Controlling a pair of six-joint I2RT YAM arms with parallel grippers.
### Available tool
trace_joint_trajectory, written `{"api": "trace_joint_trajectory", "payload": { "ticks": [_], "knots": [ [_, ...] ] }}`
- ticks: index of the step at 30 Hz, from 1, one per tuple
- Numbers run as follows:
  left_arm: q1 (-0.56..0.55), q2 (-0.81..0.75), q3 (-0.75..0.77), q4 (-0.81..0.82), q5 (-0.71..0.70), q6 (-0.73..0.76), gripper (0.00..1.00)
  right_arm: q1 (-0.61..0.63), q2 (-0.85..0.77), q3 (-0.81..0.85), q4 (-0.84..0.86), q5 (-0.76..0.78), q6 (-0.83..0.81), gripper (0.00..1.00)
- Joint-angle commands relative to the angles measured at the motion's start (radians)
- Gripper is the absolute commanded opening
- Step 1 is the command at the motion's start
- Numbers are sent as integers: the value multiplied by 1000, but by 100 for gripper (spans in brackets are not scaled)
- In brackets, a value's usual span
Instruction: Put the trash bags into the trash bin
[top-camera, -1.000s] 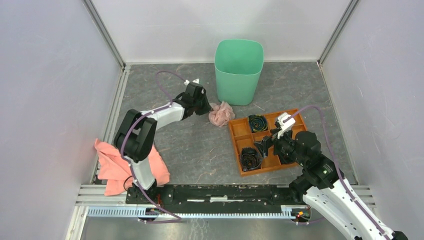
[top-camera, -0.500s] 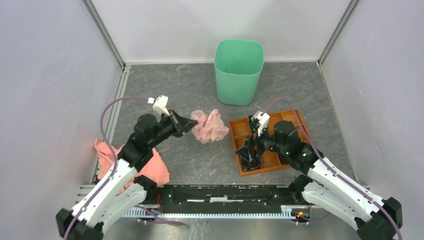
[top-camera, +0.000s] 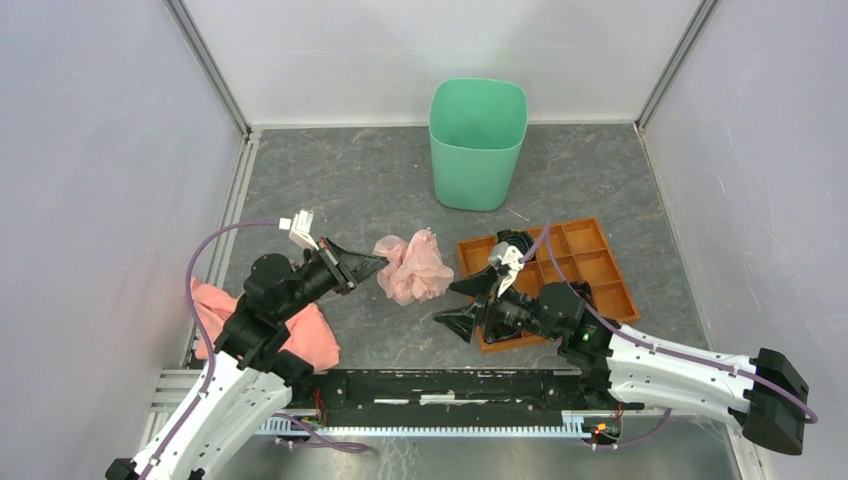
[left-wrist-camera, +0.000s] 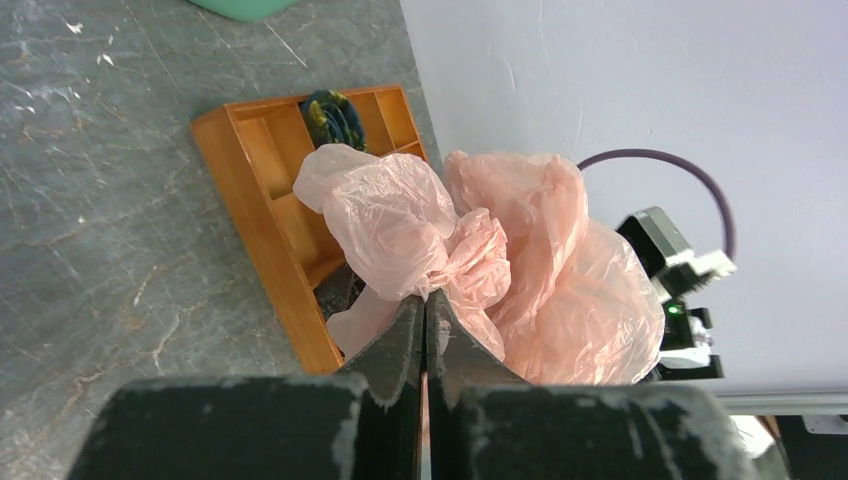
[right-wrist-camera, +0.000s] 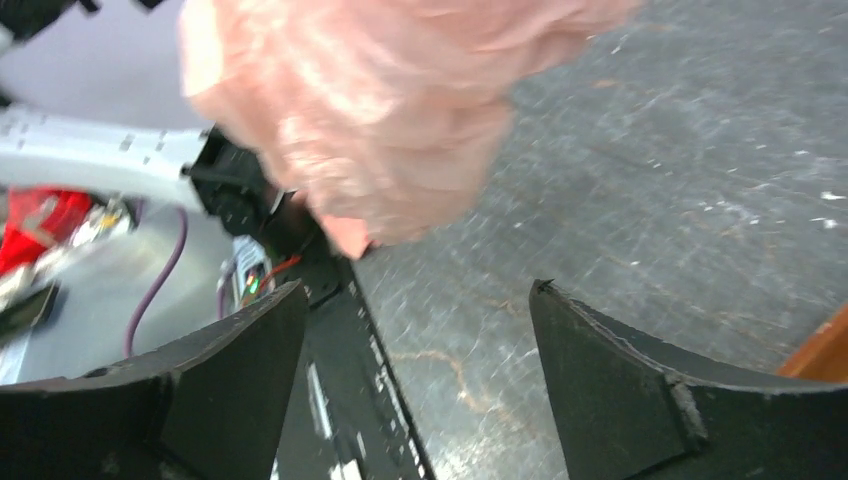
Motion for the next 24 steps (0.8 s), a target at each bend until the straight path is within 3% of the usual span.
{"api": "trace_joint_trajectory", "payload": {
  "ticks": [1, 4, 9, 11, 13, 18, 24],
  "knots": [
    [-2, -32, -20, 17, 44, -85, 2, 1, -23, -87, 354, 193, 79, 85],
    [-2, -48, -41, 40, 51, -105, 2, 2, 45, -60, 430, 154, 88, 73],
    [-1, -50, -50, 40, 48, -102, 2, 2, 135, -19, 531, 26, 97, 72],
    [-1, -49, -56, 51, 49, -104, 2, 2, 150, -16, 547, 25, 96, 57],
    [0, -52, -44, 28, 33, -82, 2, -3, 142, 2, 457, 67, 78, 36],
    [-1, -44, 80, -204, -114, 62, 2, -26, 37, 3, 142, 208, -54, 2],
    [-2, -27, 109, -317, -238, 152, 7, -36, 18, 97, -275, 214, -308, 0]
  ]
}}
